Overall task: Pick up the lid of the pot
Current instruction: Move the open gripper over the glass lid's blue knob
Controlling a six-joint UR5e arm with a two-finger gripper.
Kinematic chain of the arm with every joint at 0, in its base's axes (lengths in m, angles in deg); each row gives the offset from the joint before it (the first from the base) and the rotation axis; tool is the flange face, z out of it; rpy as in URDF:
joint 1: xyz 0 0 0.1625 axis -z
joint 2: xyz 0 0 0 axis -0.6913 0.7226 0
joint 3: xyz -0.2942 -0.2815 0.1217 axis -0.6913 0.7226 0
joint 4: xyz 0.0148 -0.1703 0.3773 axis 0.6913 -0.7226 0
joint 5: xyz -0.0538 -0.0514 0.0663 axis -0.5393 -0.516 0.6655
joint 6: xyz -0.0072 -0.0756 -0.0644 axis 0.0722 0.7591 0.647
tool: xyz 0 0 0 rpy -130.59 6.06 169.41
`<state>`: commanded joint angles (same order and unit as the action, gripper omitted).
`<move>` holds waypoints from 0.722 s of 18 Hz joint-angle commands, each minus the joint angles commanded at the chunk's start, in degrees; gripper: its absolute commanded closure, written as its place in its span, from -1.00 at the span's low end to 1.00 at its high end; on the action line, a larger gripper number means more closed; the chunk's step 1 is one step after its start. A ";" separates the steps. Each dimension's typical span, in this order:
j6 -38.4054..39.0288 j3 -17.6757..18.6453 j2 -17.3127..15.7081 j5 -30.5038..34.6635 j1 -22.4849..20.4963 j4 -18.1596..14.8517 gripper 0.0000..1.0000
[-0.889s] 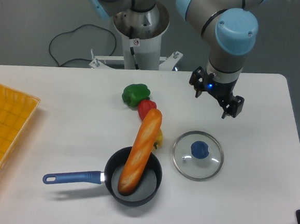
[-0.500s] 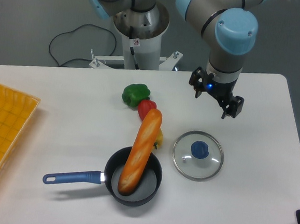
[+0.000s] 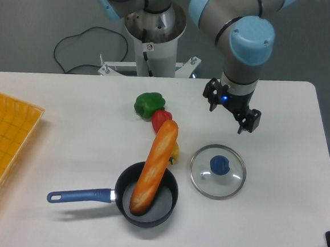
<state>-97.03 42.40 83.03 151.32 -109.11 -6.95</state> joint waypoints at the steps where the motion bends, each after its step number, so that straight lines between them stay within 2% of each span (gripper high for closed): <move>1: 0.35 0.09 -0.09 0.18 0.00 -0.26 -1.00; 5: 1.14 1.76 -0.53 -0.17 -1.14 -0.26 -1.00; 10: 6.07 2.38 -0.71 0.09 -1.32 0.09 -1.00; 13: 5.98 1.50 -0.44 -5.59 -2.46 0.44 -1.00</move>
<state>-91.05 43.90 82.59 145.73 -111.57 -6.52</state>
